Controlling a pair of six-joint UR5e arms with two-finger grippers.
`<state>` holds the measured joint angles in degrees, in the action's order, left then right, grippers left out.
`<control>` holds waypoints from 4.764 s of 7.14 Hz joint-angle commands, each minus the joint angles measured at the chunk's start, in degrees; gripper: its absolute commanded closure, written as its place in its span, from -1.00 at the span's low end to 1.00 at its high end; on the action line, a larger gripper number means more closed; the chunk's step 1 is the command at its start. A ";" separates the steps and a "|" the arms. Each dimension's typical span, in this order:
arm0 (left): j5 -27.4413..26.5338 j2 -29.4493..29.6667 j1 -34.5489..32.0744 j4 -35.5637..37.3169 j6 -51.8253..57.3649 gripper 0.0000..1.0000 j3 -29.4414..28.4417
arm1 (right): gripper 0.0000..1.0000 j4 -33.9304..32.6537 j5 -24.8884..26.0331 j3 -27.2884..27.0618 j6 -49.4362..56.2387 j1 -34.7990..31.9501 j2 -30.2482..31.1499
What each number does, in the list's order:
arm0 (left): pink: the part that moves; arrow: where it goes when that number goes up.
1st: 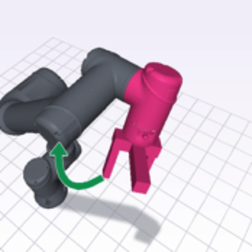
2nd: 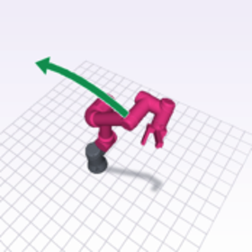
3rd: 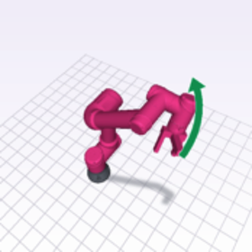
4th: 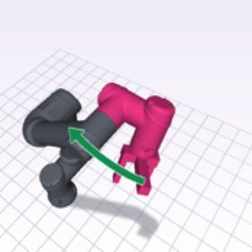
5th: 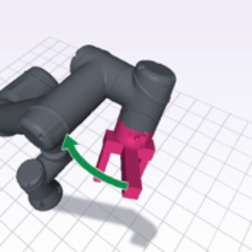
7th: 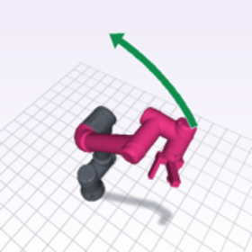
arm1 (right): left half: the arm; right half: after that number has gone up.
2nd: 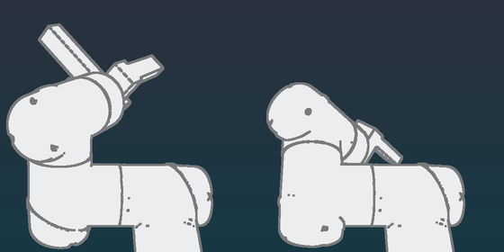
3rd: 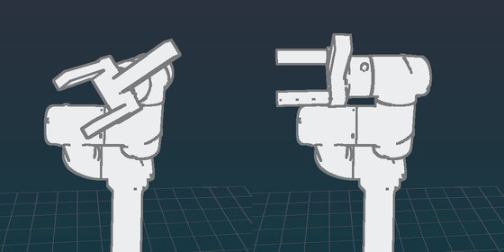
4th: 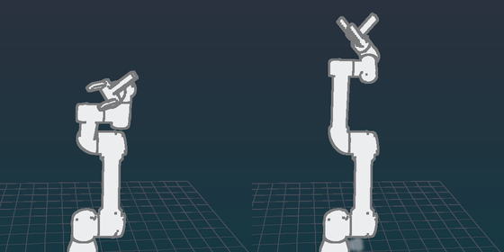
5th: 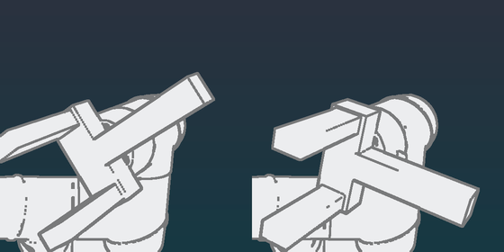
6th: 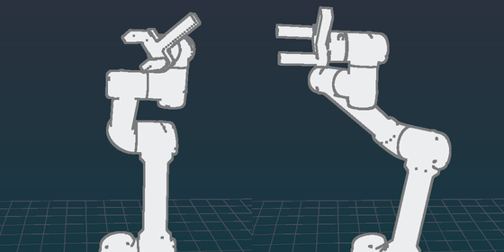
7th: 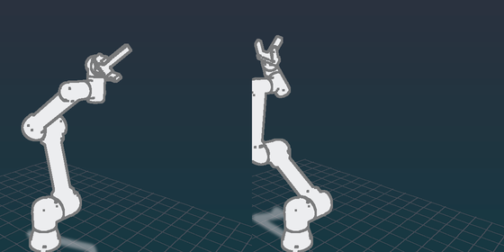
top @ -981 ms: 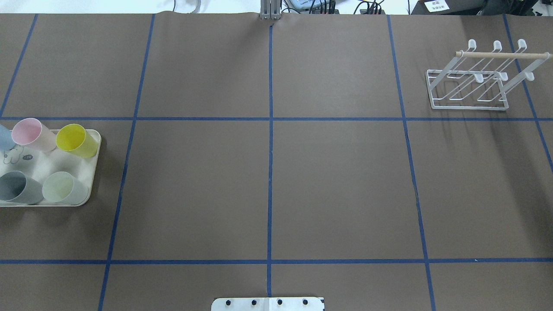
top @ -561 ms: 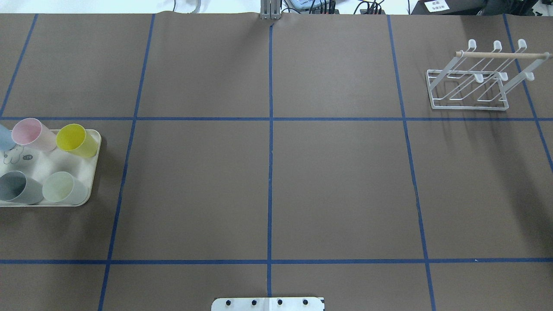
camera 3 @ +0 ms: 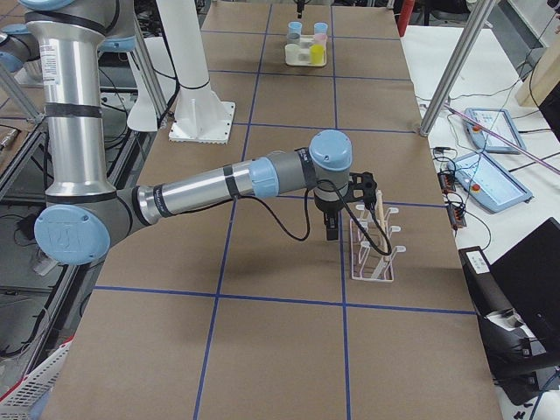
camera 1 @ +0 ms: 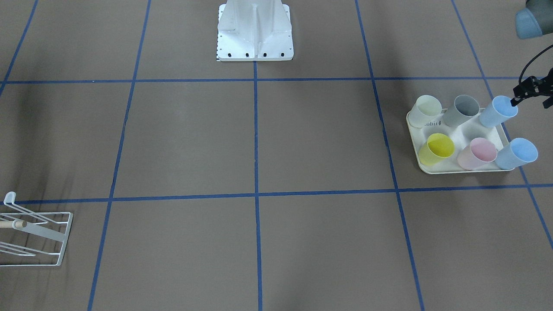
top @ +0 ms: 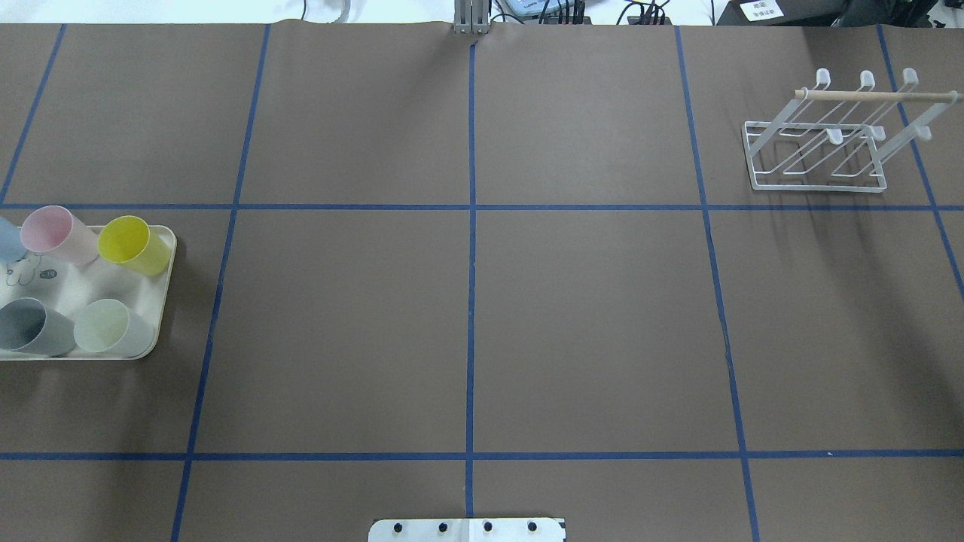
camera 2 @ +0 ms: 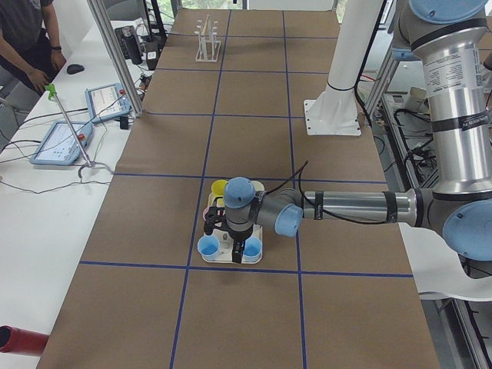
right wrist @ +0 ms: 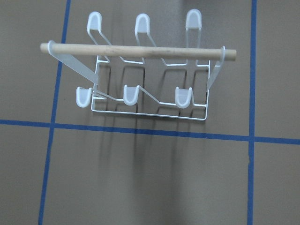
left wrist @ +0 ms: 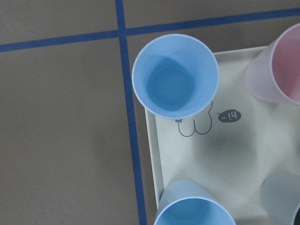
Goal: Transfer IKEA cup to right arm and place on rack
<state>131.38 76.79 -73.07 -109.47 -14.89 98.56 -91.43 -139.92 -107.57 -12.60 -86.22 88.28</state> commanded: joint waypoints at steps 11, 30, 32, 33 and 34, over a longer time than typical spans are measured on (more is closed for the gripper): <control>-0.16 -0.15 4.69 -0.39 0.82 0.55 -4.69 | -1.00 0.38 -2.81 -0.80 -3.12 2.02 -6.10; -11.71 28.40 11.68 12.11 -57.64 1.00 14.46 | -1.00 18.80 7.20 2.46 -18.38 8.87 -8.13; -18.92 29.90 18.54 4.40 -71.18 1.00 14.46 | -1.00 27.93 8.87 2.54 -32.07 10.98 -8.13; -25.14 29.99 22.93 -0.61 -78.12 1.00 14.29 | -1.00 32.33 10.53 2.54 -39.18 12.64 -8.13; -28.16 31.04 26.63 -5.27 -84.63 1.00 13.24 | -1.00 35.85 11.42 2.80 -45.95 14.05 -8.21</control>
<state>108.21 106.94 -51.25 -108.95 -91.27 112.64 -60.43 -129.92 -104.96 -50.00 -73.99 80.13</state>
